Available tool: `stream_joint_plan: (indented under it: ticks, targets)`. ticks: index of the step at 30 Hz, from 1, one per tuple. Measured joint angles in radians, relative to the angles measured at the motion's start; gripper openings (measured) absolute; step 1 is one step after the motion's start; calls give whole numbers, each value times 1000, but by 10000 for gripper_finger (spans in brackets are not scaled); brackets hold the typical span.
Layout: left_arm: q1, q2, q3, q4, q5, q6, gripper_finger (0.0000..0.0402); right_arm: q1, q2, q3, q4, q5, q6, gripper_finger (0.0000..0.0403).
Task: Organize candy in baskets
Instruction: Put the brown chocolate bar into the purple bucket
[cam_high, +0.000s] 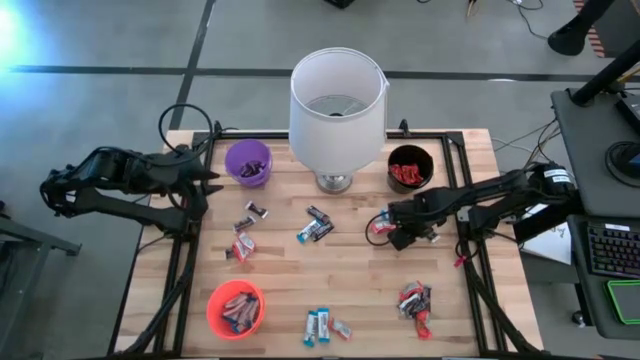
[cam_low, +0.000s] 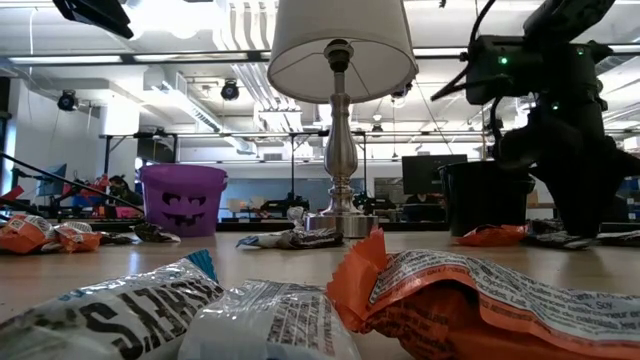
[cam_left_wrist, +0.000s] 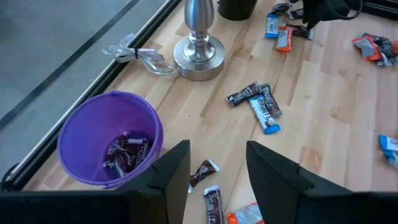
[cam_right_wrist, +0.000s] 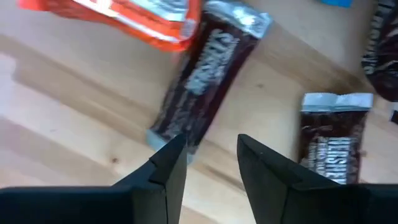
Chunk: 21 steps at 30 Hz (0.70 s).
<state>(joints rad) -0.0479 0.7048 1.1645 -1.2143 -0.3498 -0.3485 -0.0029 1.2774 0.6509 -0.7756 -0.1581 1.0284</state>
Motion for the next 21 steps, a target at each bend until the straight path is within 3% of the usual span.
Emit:
stream_joint_plan:
  ticks: [8,21]
  targets:
    - [0,0,0,1,22,0,139,0,2,36,17,1,-17,133]
    - [0,0,0,1,22,37,139,0,114,31,82,0,9,162]
